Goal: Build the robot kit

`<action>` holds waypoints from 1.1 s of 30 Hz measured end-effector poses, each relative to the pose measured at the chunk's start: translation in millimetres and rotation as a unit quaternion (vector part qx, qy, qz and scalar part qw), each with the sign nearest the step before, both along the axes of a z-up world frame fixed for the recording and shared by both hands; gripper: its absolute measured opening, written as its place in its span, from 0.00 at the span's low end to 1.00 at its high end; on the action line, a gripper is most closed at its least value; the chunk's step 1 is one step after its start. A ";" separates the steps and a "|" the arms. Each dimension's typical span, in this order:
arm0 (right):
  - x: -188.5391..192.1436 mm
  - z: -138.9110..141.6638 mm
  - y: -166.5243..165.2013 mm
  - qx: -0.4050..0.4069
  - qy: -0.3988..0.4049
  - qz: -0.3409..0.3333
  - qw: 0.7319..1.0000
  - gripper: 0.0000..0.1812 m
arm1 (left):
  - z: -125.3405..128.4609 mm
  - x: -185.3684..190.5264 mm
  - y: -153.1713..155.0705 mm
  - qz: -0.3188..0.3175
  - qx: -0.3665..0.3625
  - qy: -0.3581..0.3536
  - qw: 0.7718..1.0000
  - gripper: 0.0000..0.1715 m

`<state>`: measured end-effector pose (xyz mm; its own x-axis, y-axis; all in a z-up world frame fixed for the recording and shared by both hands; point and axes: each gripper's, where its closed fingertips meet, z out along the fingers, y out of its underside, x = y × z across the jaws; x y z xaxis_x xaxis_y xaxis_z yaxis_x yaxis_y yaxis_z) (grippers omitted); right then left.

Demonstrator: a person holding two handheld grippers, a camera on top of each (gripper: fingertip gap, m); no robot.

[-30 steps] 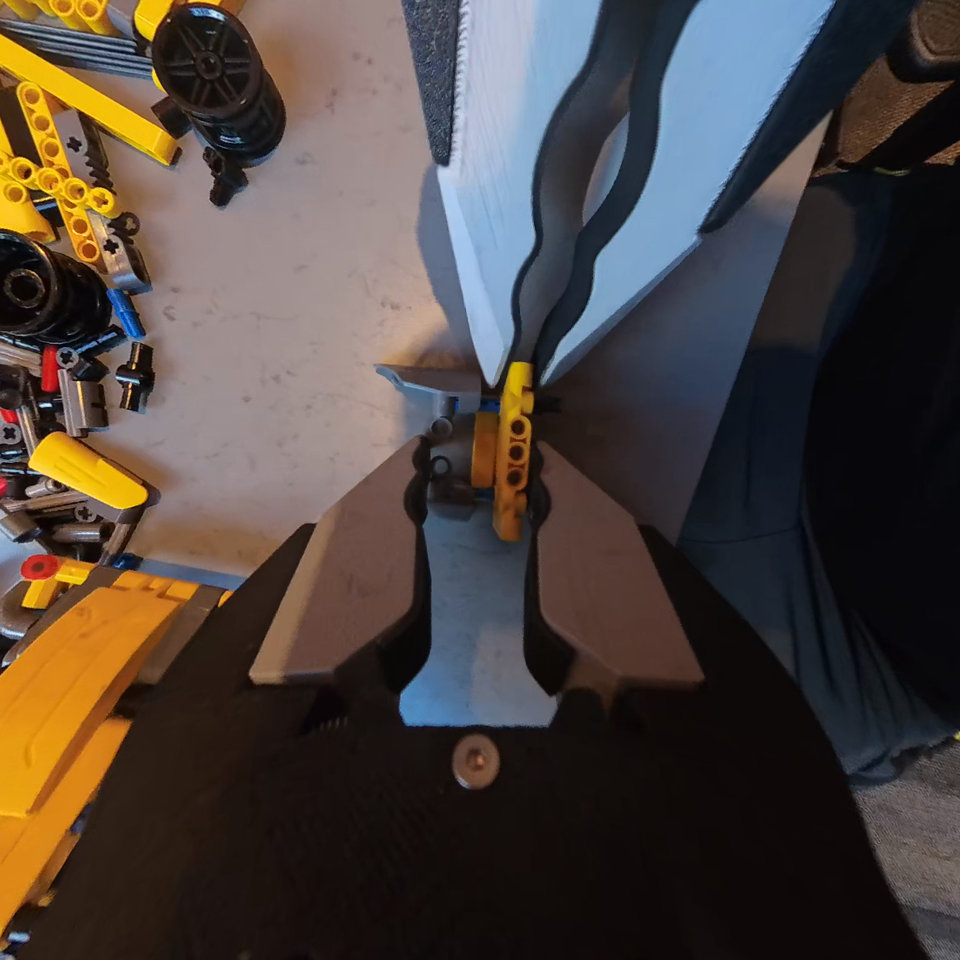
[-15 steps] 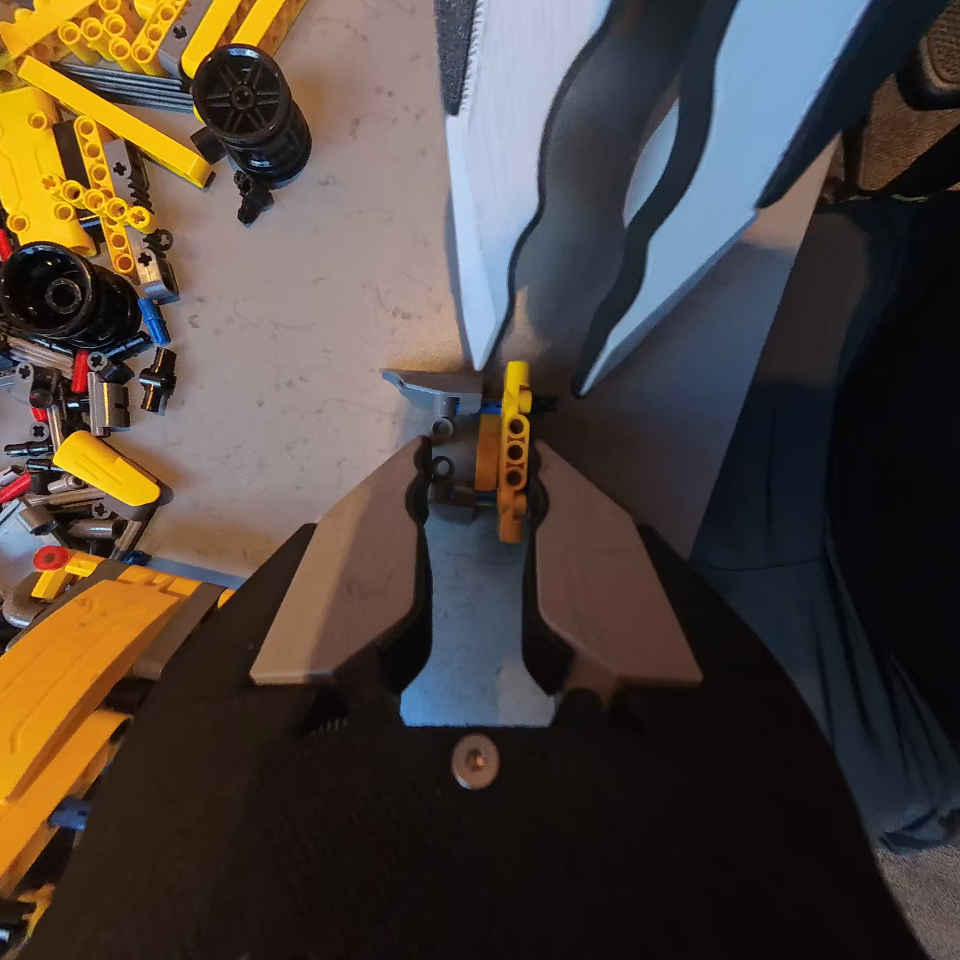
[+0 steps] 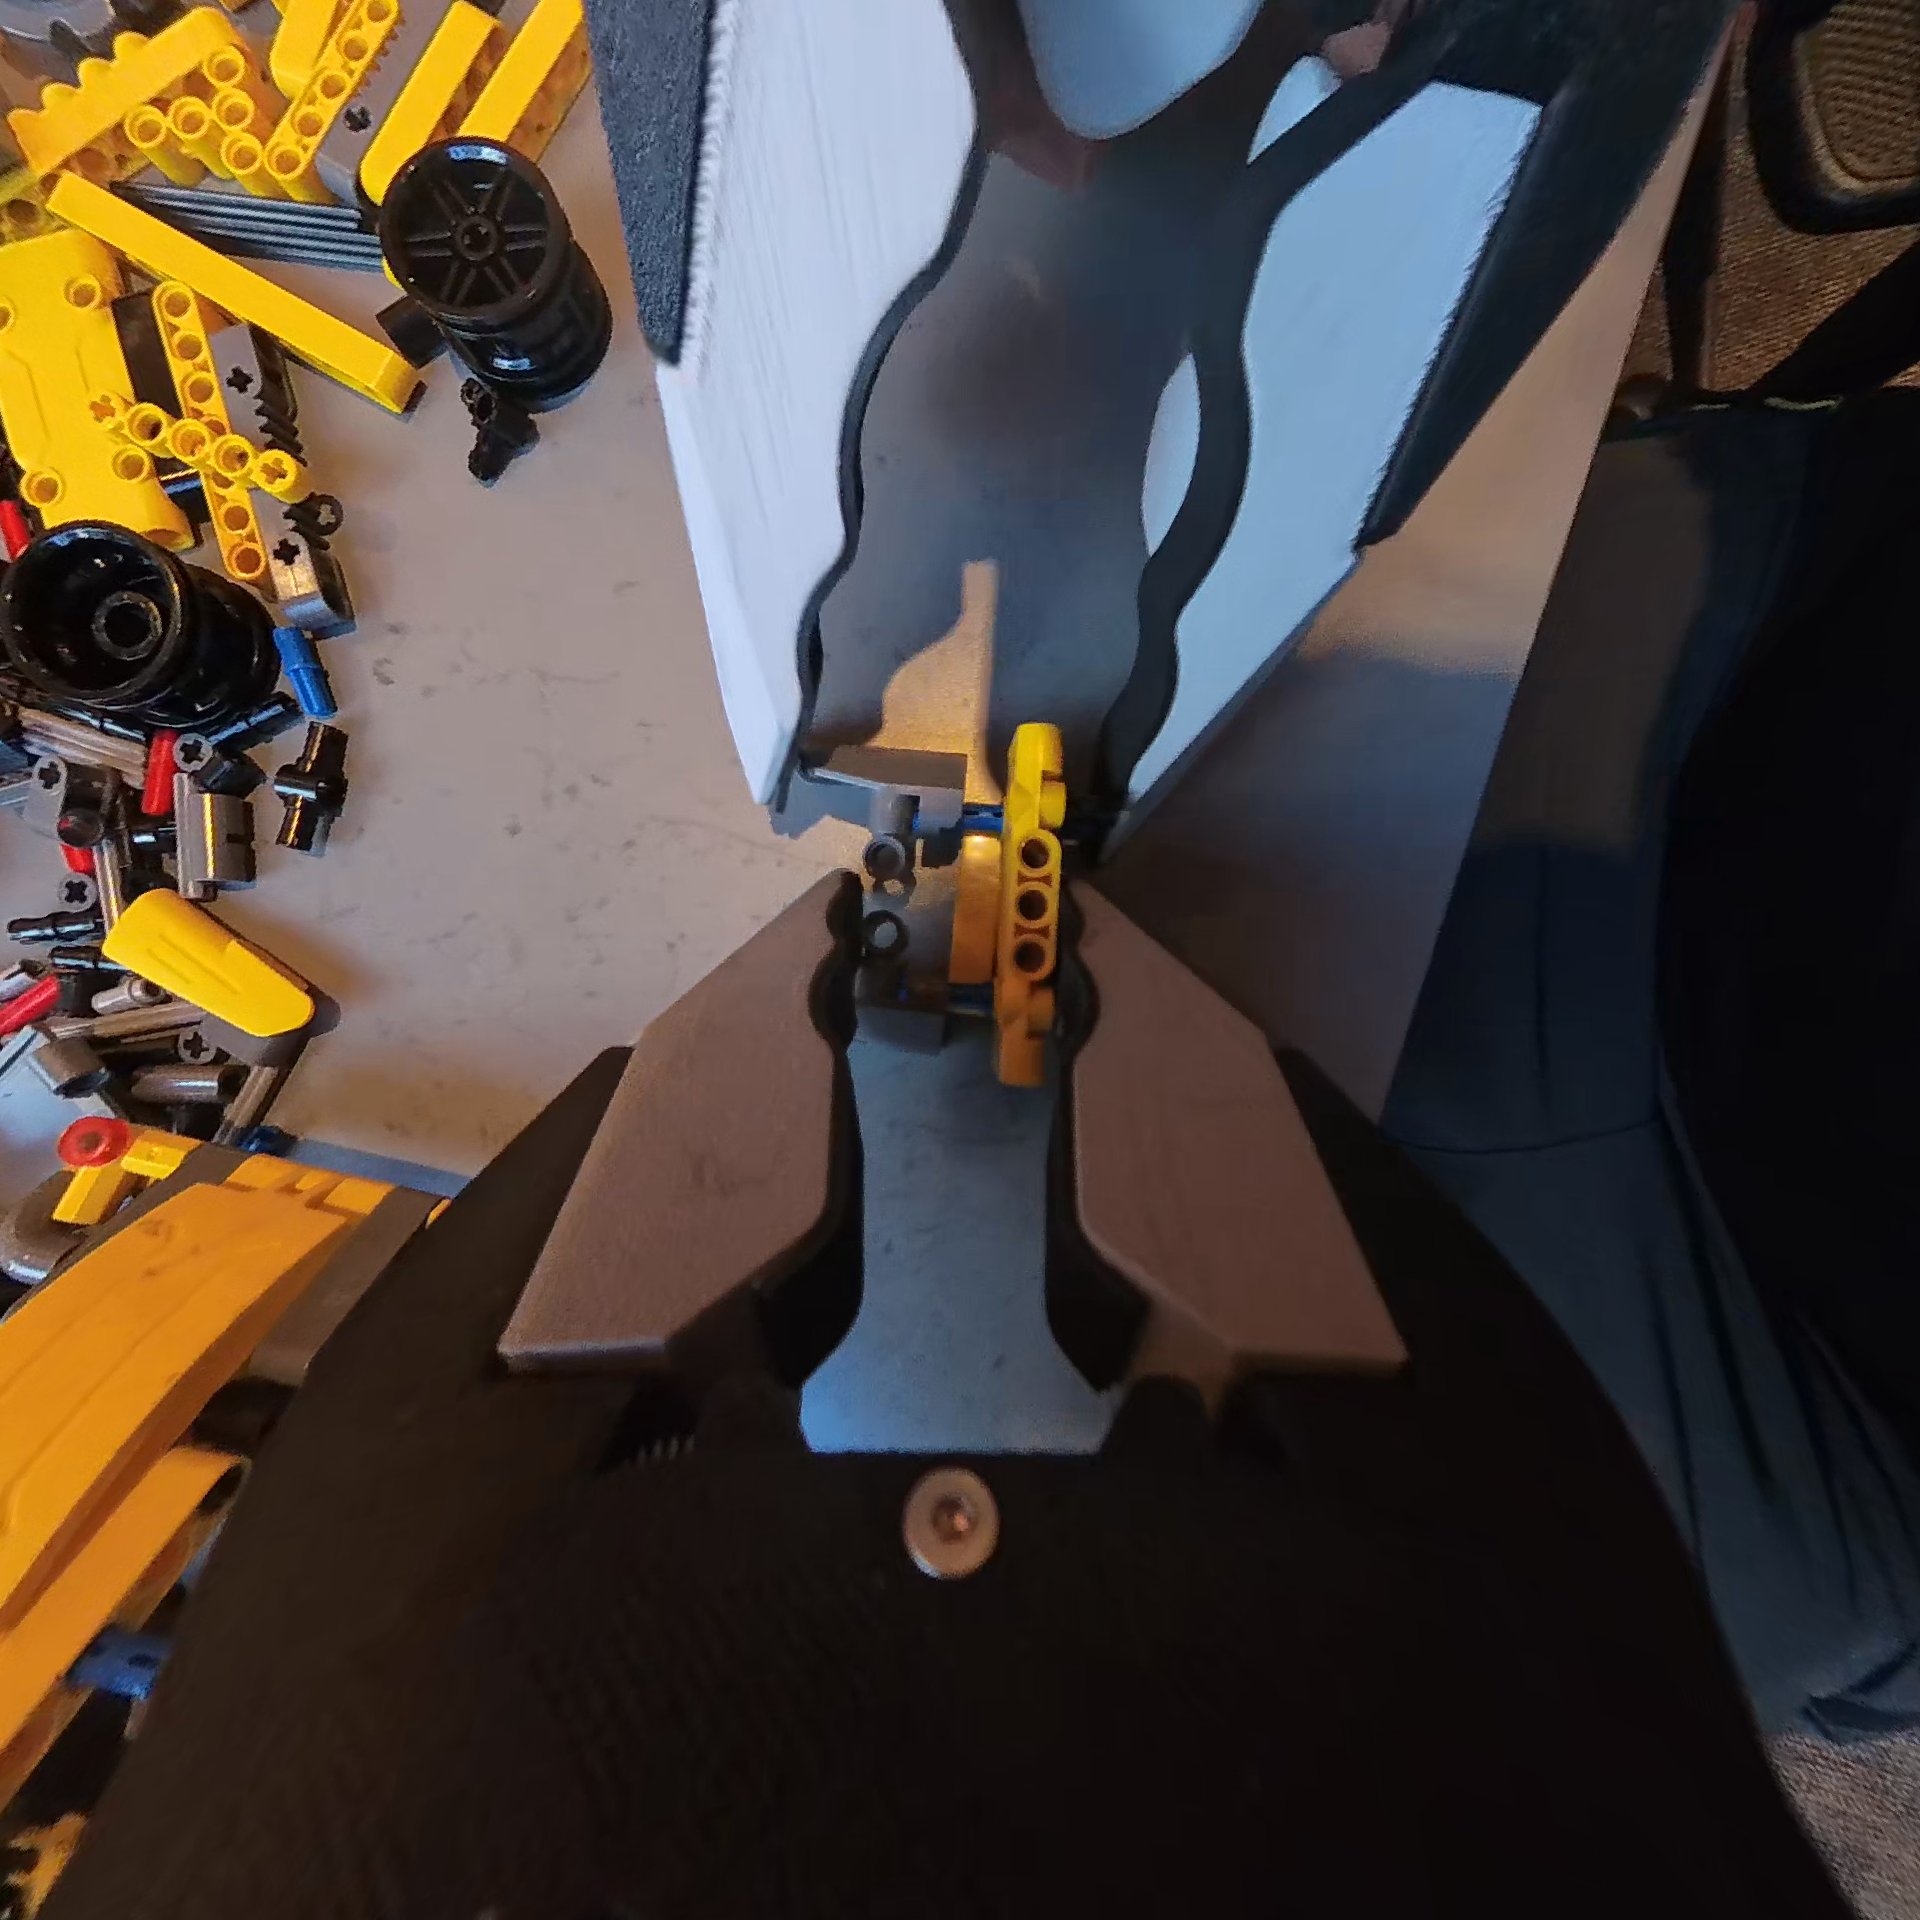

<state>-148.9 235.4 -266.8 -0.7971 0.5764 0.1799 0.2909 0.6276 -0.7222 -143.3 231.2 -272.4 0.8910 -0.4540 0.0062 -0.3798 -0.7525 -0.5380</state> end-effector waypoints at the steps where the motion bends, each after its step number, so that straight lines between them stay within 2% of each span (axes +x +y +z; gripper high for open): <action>1: -0.1 -0.2 -0.2 0.000 -0.003 0.004 1.000 0.31 | 0.0 0.1 0.1 0.000 0.001 -0.002 1.000 0.20; 14: -4.1 -1.2 -2.1 0.012 -0.043 0.038 0.998 0.30 | -0.4 -3.7 0.3 0.009 0.001 0.000 1.000 0.19; 33: -4.4 0.7 -5.2 0.004 -0.063 0.063 0.996 0.28 | 0.6 -4.9 1.8 0.048 0.019 -0.045 0.998 0.18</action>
